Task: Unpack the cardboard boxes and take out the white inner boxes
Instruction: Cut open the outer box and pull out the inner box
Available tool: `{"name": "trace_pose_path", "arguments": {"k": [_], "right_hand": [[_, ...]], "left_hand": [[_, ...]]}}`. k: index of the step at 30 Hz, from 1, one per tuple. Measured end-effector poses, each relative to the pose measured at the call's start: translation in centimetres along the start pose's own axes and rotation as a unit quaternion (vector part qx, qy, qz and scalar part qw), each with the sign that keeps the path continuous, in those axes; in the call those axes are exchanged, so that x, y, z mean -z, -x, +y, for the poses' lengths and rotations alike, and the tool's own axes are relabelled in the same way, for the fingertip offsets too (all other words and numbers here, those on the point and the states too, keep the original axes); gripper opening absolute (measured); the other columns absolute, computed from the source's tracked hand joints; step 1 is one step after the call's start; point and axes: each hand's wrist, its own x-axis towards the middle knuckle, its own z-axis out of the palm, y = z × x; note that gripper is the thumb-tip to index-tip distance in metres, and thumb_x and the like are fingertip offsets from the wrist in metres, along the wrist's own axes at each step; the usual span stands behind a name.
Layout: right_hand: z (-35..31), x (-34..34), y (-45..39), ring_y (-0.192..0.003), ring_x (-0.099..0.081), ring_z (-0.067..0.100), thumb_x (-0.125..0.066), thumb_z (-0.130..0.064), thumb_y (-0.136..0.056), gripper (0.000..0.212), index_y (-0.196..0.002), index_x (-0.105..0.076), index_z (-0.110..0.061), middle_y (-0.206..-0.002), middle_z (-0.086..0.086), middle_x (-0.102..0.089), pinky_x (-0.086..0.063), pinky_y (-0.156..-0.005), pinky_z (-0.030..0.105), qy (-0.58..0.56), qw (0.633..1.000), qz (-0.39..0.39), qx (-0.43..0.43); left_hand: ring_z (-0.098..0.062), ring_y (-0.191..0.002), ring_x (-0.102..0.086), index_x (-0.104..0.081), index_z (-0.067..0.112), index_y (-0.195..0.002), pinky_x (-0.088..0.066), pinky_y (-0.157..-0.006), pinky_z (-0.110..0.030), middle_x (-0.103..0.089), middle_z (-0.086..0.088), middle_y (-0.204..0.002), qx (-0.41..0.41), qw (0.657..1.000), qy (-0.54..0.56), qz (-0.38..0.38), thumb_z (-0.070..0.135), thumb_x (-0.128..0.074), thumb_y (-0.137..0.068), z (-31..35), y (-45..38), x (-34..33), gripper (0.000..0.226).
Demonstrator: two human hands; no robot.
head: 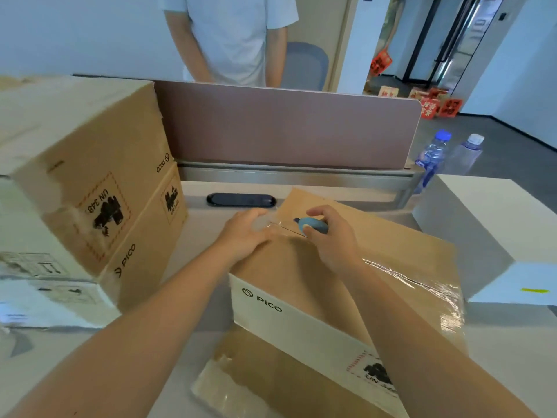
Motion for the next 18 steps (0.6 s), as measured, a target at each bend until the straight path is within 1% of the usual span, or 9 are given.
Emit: {"name": "trace_pose_path", "arguments": {"k": [1, 3, 5, 6, 7, 9, 13, 15, 18], "right_hand": [[-0.2, -0.8, -0.5, -0.093, -0.047, 0.012, -0.054, -0.016, -0.091, 0.024, -0.115, -0.054, -0.017, -0.102, -0.007, -0.052, -0.033, -0.076, 0.019, 0.016, 1.0, -0.002, 0.003], [-0.7, -2.0, -1.2, -0.09, -0.048, 0.013, -0.053, -0.013, -0.092, 0.021, -0.113, -0.055, -0.015, -0.103, -0.002, -0.057, -0.03, -0.07, 0.018, 0.033, 0.999, -0.008, 0.01], [-1.0, -2.8, -1.9, -0.093, -0.05, 0.016, -0.054, -0.008, -0.09, 0.022, -0.112, -0.058, -0.011, -0.109, 0.003, -0.061, -0.029, -0.07, 0.016, 0.055, 0.998, -0.013, 0.022], [-1.1, -3.1, -2.1, -0.097, -0.052, 0.019, -0.055, -0.007, -0.09, 0.023, -0.112, -0.059, -0.01, -0.112, 0.005, -0.062, -0.029, -0.072, 0.015, 0.069, 0.997, -0.017, 0.028], [-1.2, -3.2, -2.3, -0.101, -0.053, 0.02, -0.055, -0.006, -0.089, 0.024, -0.112, -0.06, -0.01, -0.114, 0.005, -0.062, -0.029, -0.073, 0.015, 0.081, 0.996, -0.02, 0.033], [-1.4, -3.3, -2.5, -0.106, -0.053, 0.021, -0.055, -0.005, -0.089, 0.025, -0.112, -0.062, -0.011, -0.116, 0.005, -0.062, -0.03, -0.076, 0.013, 0.105, 0.993, -0.03, 0.039], [-1.9, -3.4, -2.4, -0.109, -0.052, 0.02, -0.052, -0.007, -0.09, 0.029, -0.118, -0.061, -0.013, -0.119, 0.006, -0.06, -0.032, -0.084, 0.016, 0.168, 0.983, -0.052, 0.054], [-2.1, -3.4, -2.5, -0.107, -0.053, 0.021, -0.052, -0.008, -0.091, 0.03, -0.119, -0.061, -0.015, -0.118, 0.007, -0.06, -0.032, -0.081, 0.017, 0.185, 0.98, -0.052, 0.055], [-2.3, -3.6, -2.5, -0.106, -0.053, 0.02, -0.05, -0.008, -0.092, 0.031, -0.12, -0.06, -0.016, -0.118, 0.007, -0.059, -0.031, -0.079, 0.017, 0.197, 0.978, -0.05, 0.051]], "left_hand": [[-0.02, -0.134, -0.032, -0.038, 0.023, -0.14, -0.029, -0.105, -0.03, -0.035, -0.003, -0.147, -0.006, 1.0, 0.013, -0.019, 0.033, -0.061, -0.088, -0.3, -0.6, 0.2, 0.058], [-0.017, -0.135, -0.03, -0.037, 0.022, -0.141, -0.027, -0.1, -0.022, -0.034, 0.0, -0.148, -0.021, 0.996, 0.062, -0.063, 0.028, -0.062, -0.088, -0.8, -1.6, 0.5, 0.059], [-0.014, -0.136, -0.027, -0.036, 0.021, -0.141, -0.024, -0.088, -0.013, -0.033, 0.003, -0.148, -0.024, 0.986, 0.119, -0.112, 0.019, -0.062, -0.088, -1.2, -2.4, 0.8, 0.06], [-0.013, -0.137, -0.026, -0.035, 0.022, -0.142, -0.023, -0.085, -0.011, -0.032, 0.003, -0.149, -0.021, 0.981, 0.138, -0.135, 0.016, -0.062, -0.088, -1.4, -2.8, 1.0, 0.061], [-0.013, -0.137, -0.025, -0.035, 0.023, -0.142, -0.023, -0.086, -0.011, -0.032, 0.004, -0.149, -0.018, 0.976, 0.152, -0.155, 0.014, -0.062, -0.088, -1.7, -3.2, 1.1, 0.062], [-0.013, -0.138, -0.023, -0.032, 0.026, -0.143, -0.023, -0.093, -0.015, -0.032, 0.006, -0.149, -0.015, 0.967, 0.173, -0.187, 0.013, -0.062, -0.088, -2.1, -3.8, 1.2, 0.064], [-0.019, -0.142, -0.016, -0.025, 0.03, -0.145, -0.022, -0.106, -0.024, -0.026, 0.007, -0.152, -0.024, 0.958, 0.193, -0.212, 0.014, -0.061, -0.088, -2.8, -4.5, 1.1, 0.069], [-0.018, -0.141, -0.019, -0.024, 0.03, -0.145, -0.021, -0.105, -0.022, -0.026, 0.01, -0.151, -0.04, 0.955, 0.196, -0.22, 0.013, -0.06, -0.089, -3.0, -4.6, 1.0, 0.069], [-0.009, -0.134, -0.03, -0.029, 0.03, -0.143, -0.02, -0.108, -0.02, -0.036, 0.014, -0.143, -0.05, 0.949, 0.201, -0.237, 0.012, -0.059, -0.089, -3.3, -4.7, 1.0, 0.064]]}}
